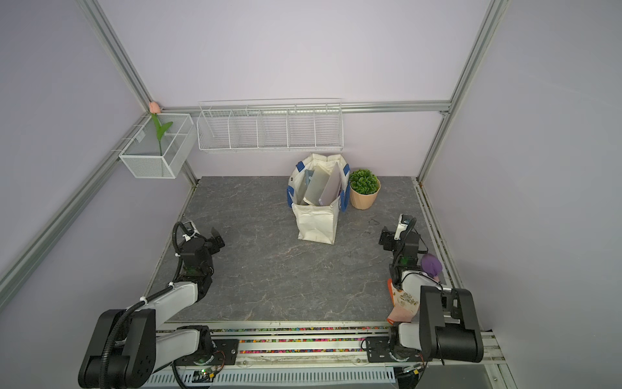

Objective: Put the pencil pouch into the canvas bag
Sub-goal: Reset both arms

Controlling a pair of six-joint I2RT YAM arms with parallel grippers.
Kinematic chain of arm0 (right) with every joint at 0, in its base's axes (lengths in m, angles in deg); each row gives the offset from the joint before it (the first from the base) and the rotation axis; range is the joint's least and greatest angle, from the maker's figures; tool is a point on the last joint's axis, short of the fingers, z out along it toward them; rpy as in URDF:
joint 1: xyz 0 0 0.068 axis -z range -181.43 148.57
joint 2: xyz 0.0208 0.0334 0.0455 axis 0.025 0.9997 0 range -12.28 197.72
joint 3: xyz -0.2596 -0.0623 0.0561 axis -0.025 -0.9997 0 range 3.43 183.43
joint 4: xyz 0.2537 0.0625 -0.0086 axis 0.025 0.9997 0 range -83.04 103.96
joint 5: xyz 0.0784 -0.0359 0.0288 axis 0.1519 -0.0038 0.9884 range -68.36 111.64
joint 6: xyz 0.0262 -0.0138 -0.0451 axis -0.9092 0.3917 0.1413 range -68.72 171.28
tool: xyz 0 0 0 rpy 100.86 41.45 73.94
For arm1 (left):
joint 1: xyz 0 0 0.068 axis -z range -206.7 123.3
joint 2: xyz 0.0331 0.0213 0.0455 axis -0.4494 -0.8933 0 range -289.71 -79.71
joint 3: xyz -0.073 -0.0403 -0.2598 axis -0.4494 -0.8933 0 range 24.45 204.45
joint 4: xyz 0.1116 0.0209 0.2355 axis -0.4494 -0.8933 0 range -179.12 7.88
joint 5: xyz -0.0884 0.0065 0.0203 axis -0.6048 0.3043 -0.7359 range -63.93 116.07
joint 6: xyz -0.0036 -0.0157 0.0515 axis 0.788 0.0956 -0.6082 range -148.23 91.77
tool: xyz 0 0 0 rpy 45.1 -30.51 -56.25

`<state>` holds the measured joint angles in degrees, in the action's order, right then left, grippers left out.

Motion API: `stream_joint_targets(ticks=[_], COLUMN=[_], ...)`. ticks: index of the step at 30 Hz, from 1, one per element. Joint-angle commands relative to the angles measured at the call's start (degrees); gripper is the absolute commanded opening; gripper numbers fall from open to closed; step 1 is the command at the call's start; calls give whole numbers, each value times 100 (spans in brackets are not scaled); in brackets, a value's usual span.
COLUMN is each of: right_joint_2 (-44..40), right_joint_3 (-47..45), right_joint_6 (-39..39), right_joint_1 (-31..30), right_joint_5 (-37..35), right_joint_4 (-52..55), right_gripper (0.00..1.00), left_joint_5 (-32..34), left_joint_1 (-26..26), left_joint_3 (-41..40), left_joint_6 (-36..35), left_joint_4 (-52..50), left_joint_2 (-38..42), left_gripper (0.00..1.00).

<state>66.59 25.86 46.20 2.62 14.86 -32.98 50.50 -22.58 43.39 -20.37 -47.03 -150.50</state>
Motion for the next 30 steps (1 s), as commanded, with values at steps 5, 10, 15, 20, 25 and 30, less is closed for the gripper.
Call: stream_joint_targets(ticks=[5,10,15,20,25,30], right_joint_2=[1065,924,901,912,920,911], right_joint_3=[-261,-104,-75,-82,-86,-110], right_joint_6=[518,542,542,544,544,553], right_joint_1=[-289,-421,-435,-439,-441,-439], right_joint_5=[37,-286,-346,-348,-358,-350], right_joint_4=[-1709,-1139,-1040,-1089,-1106,-1143], right_gripper=[88,88,88,88,88,88], left_joint_5=[-471,-393,-441,-479,-544,-527], left_joint_1=[-26,-44,-42,-39,-30,-30], left_joint_3=[252,248,242,398,330,317], left_joint_6=[-446,-470,-499,-429,-498,-495], left_joint_4=[1981,1998,2017,1403,1641,1754], left_joint_2=[-1819,-1877,-1865,-1681,-1766,-1808], left_gripper=[99,99,99,99,99,99])
